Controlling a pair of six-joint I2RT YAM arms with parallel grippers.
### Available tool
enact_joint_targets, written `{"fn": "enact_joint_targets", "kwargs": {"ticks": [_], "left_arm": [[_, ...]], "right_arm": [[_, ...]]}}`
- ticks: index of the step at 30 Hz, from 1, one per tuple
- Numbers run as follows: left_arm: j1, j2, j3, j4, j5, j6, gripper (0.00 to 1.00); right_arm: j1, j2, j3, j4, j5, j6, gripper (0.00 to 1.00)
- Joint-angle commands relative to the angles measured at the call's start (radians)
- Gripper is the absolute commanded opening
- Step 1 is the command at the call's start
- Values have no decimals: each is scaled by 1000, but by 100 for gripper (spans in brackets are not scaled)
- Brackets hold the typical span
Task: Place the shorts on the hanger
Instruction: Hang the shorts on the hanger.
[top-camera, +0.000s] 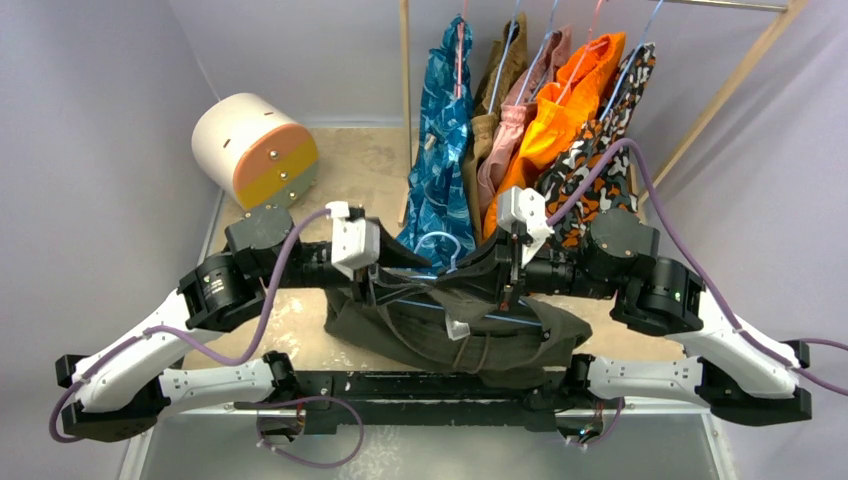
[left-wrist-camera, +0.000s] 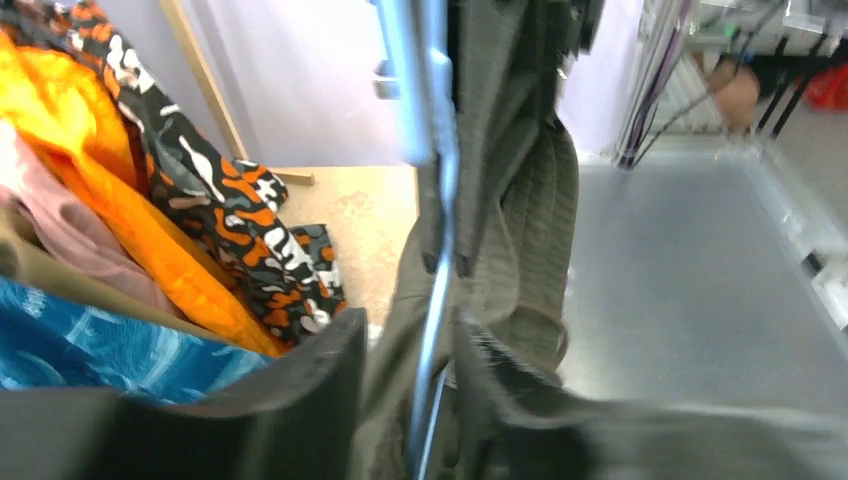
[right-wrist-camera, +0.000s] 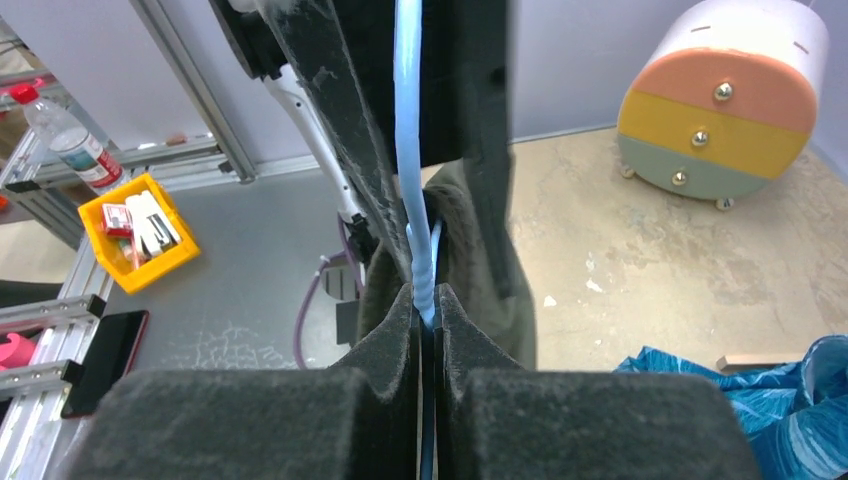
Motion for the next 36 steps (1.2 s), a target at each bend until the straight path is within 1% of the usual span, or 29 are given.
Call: {"fn": "enact_joint_targets", "kwargs": {"ticks": [1, 4, 6, 11, 13, 21, 27, 32, 36], "left_arm": [[4, -31, 31, 80, -138, -17, 50], [4, -59, 45, 17, -229, -14, 60], [5, -93, 66, -26, -273, -15, 64], [5, -197, 52, -60, -372, -19, 70], [4, -227, 32, -58, -396, -26, 71], [5, -258, -69, 6, -466, -38, 75], [4, -237, -149, 136, -612, -66, 75], [5, -172, -160, 187, -756, -88, 73], [5, -138, -176, 222, -893, -102, 73]], "right_arm": [[6, -37, 55, 13, 46, 3, 0], [6, -53, 99, -42, 92, 0, 0], [5, -64, 132, -86, 134, 1, 0], [5, -37, 255, -261, 294, -9, 0], [5, -21, 295, -321, 315, -6, 0], [5, 14, 417, -526, 335, 74, 0], [5, 94, 457, -750, 516, 171, 0], [6, 101, 427, -765, 593, 212, 0], [5, 106, 424, -696, 545, 200, 0]]}}
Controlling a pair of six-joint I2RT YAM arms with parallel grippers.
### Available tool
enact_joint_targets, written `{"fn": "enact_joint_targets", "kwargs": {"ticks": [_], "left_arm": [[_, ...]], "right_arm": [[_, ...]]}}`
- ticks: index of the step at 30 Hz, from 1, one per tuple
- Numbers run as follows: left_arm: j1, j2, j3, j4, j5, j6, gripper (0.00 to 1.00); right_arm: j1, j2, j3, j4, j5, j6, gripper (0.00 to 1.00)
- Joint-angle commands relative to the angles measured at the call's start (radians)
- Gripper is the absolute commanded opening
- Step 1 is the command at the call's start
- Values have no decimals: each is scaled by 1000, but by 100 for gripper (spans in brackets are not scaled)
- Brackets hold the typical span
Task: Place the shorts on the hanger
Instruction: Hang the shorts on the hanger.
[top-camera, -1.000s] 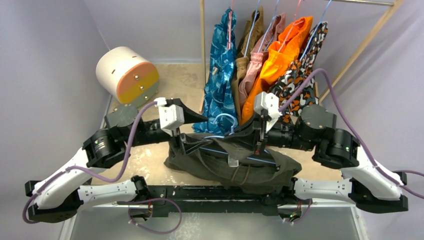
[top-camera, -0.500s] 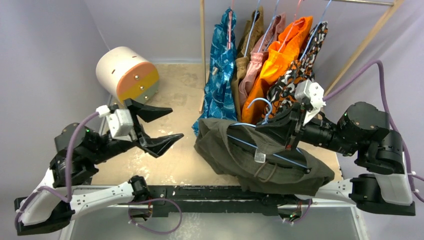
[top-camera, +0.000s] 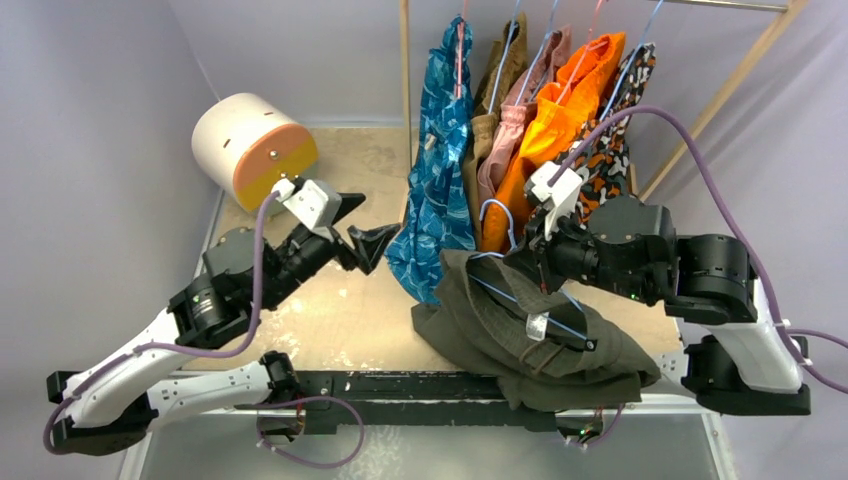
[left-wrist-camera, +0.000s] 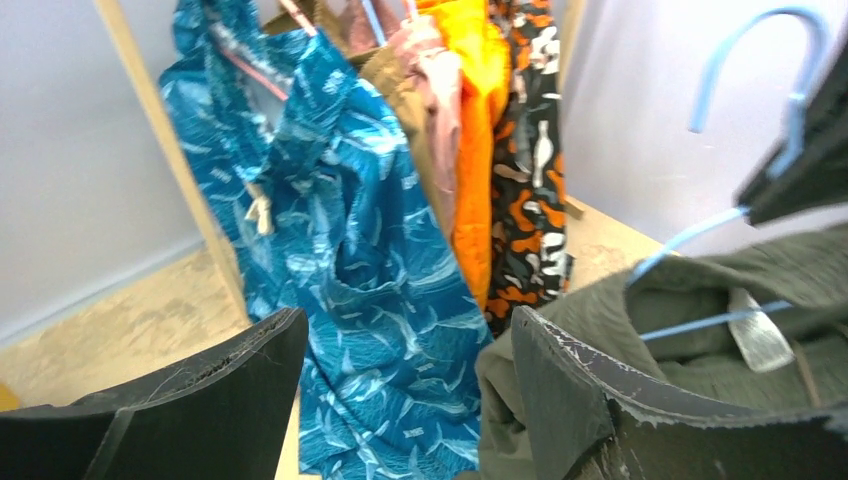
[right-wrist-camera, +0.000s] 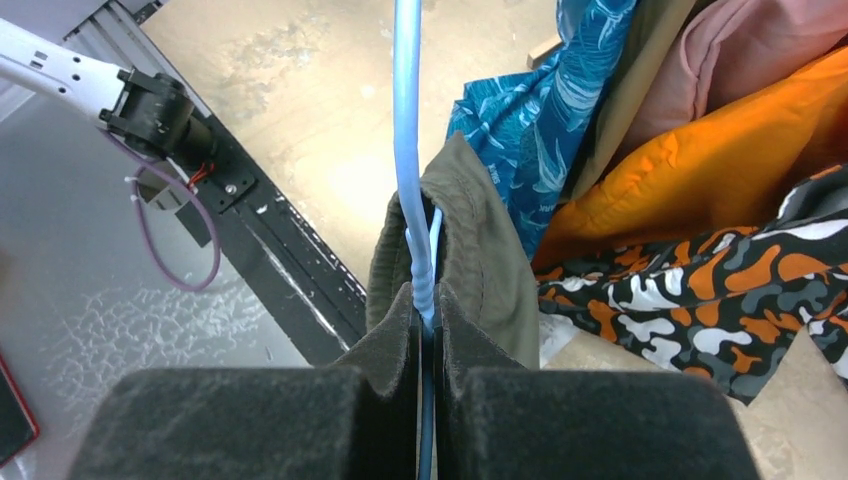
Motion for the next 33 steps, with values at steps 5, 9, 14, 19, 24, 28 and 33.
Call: {"fn": "enact_joint_targets", "kwargs": {"ticks": [5, 9, 14, 19, 24, 28, 33], "left_arm": [[2, 39, -15, 105, -433, -95, 73], [2, 11, -16, 78, -590, -143, 75], [2, -76, -21, 64, -829, -186, 76], [2, -142, -16, 41, -922, -194, 74], [2, -150, -11, -18, -954, -209, 74], [2, -140, -27, -21, -954, -209, 74], [2, -116, -24, 6, -942, -177, 74]], "right_arm": [[2, 41, 38, 241, -117, -29, 0], [2, 145, 107, 362, -186, -74, 0], [3, 291, 352, 534, -4, -154, 0], [2, 411, 612, 614, 33, -245, 0], [3, 436, 442, 594, 106, -237, 0], [3, 402, 339, 546, 47, -226, 0], [2, 298, 351, 466, -52, -257, 0]]}}
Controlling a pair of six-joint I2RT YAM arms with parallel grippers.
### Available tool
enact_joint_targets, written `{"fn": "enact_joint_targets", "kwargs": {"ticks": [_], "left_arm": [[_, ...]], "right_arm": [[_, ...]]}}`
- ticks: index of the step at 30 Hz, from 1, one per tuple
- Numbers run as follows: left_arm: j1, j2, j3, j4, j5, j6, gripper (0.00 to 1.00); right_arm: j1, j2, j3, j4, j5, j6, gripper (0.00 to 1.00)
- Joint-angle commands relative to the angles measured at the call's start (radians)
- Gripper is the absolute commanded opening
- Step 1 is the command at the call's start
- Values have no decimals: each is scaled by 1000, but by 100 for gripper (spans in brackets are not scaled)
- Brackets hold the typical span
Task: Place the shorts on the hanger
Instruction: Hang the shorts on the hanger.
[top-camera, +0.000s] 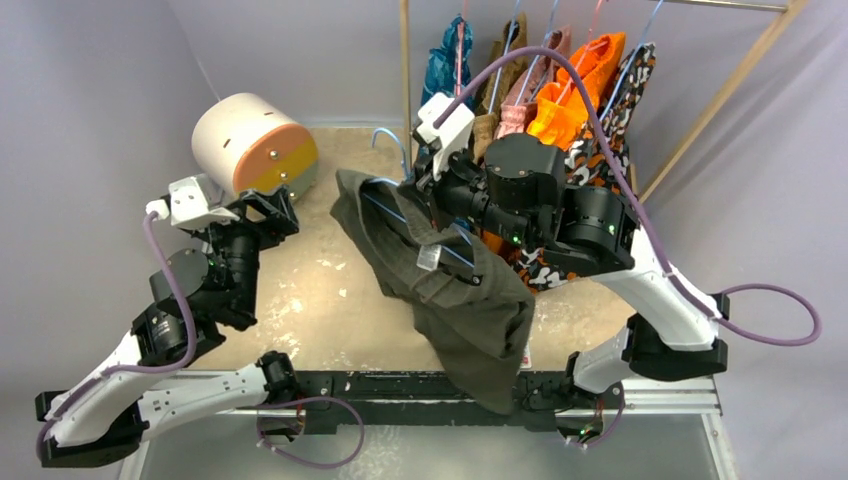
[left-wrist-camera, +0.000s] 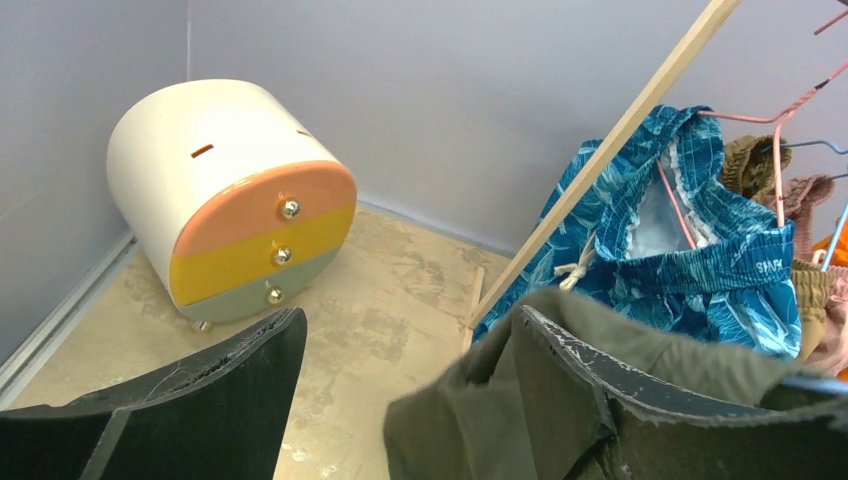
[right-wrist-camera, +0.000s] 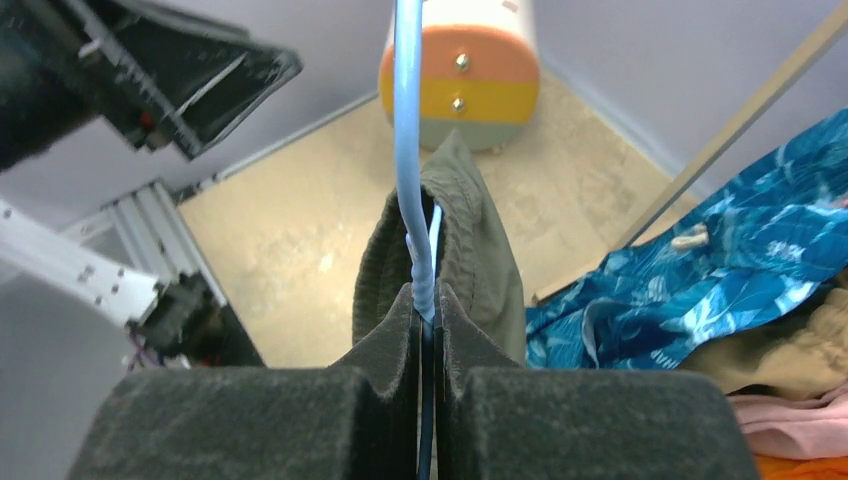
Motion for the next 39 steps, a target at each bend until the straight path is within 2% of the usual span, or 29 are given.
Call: {"fn": "enact_joint_targets", "kwargs": {"ticks": [1, 6, 11, 17, 22, 30, 36, 39], "left_arm": [[3, 32, 2, 42, -7, 26, 74], [2, 89, 17, 127, -4, 72, 74], [2, 218, 19, 269, 26, 152, 80], [36, 447, 244, 143, 139, 7, 85], [194, 535, 342, 79, 373, -174, 85], [207, 504, 300, 149, 492, -198, 82], [208, 464, 269, 199, 598, -211, 79], [207, 468, 268, 192, 610, -216, 79]], "right_arm": [[1, -124, 85, -36, -87, -27, 0], [2, -182, 202, -161, -87, -16, 0], [1, -262, 58, -160, -127, -7, 0], [2, -325, -156, -107, -138, 24, 0], [1, -369, -294, -44, -141, 69, 0], [1, -240, -75, -283, -123, 59, 0], [1, -321, -133, -386, -11, 203, 0], [1, -345, -90, -445, 30, 275, 0]]}}
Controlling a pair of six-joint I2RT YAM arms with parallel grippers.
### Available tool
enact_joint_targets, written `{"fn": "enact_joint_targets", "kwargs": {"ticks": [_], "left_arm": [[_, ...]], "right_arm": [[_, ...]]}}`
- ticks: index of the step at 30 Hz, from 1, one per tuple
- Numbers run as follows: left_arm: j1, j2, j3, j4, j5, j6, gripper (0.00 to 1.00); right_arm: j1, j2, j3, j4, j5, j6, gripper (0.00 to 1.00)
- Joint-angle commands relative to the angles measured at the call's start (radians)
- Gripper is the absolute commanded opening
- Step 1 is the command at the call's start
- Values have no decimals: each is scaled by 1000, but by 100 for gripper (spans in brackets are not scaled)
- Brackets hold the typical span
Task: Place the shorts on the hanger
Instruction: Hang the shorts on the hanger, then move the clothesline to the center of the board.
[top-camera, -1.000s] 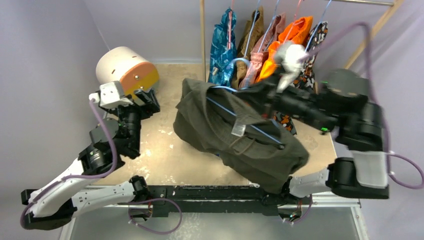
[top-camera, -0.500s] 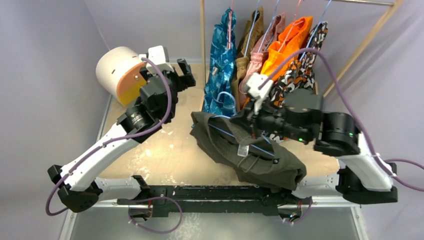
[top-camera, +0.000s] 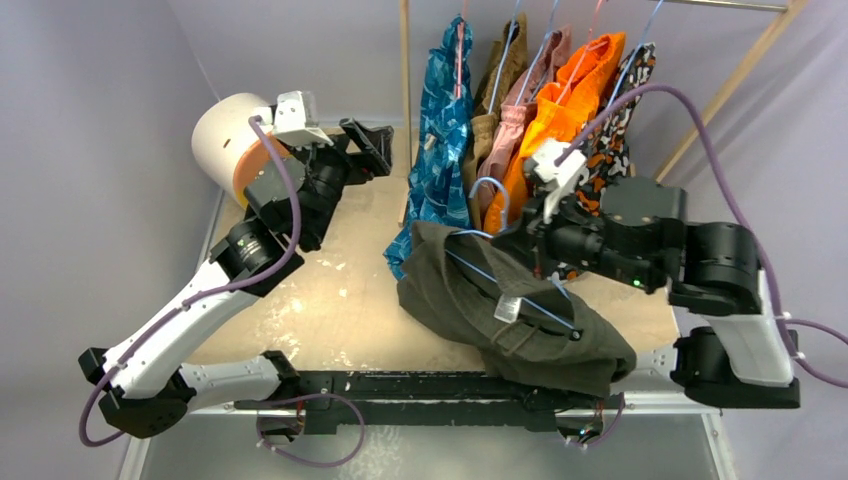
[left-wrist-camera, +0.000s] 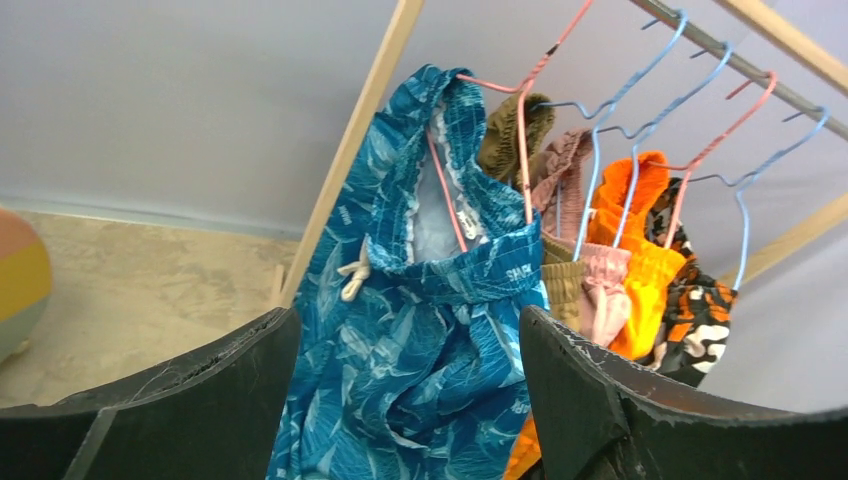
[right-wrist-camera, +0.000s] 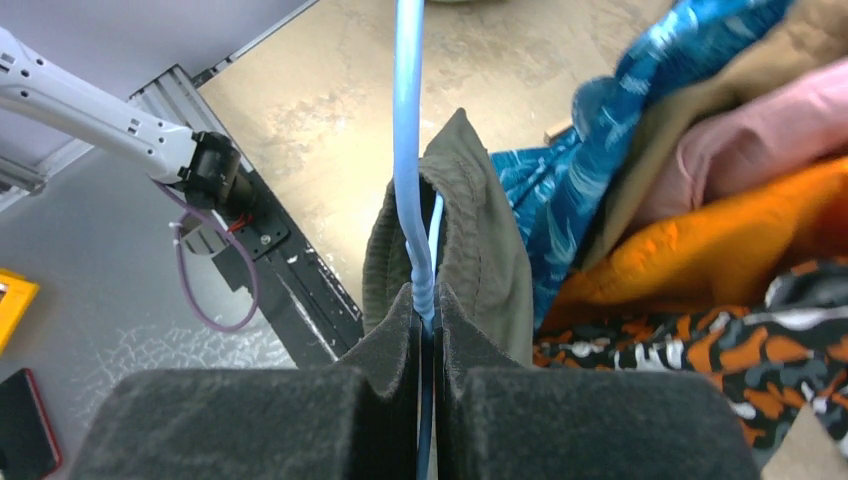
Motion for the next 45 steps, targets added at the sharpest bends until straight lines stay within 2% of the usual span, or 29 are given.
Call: {"fn": "enact_joint_targets", "kwargs": {"ticks": [1, 4, 10, 19, 24, 29, 32, 35, 39, 45], "left_arm": [[1, -11, -2, 52, 67, -33, 79], [0, -5, -10, 53, 69, -53, 78], [0, 10, -19, 51, 98, -79, 77], [0, 44, 1, 54, 90, -60, 77], [0, 94, 56, 80, 65, -28, 77], [16, 162, 148, 31, -51, 39, 79], [118, 217, 169, -54, 18, -10, 78], [217, 233, 98, -33, 128, -59, 76], [266, 267, 39, 45, 193, -42, 75], [312, 343, 54, 182, 314, 33, 74]], "right_arm": [[1, -63, 67, -73, 92, 145, 0], [1, -100, 84, -78, 152, 205, 0], [0, -118, 14, -80, 307, 284, 0], [0, 20, 7, -77, 345, 258, 0], [-1, 57, 22, 3, 249, 193, 0], [1, -14, -110, 204, 111, 114, 0], [1, -65, -178, 279, 32, 91, 0], [0, -98, -218, 334, -29, 80, 0], [0, -114, -235, 386, -110, 69, 0], [0, -101, -235, 390, -172, 44, 0]]}}
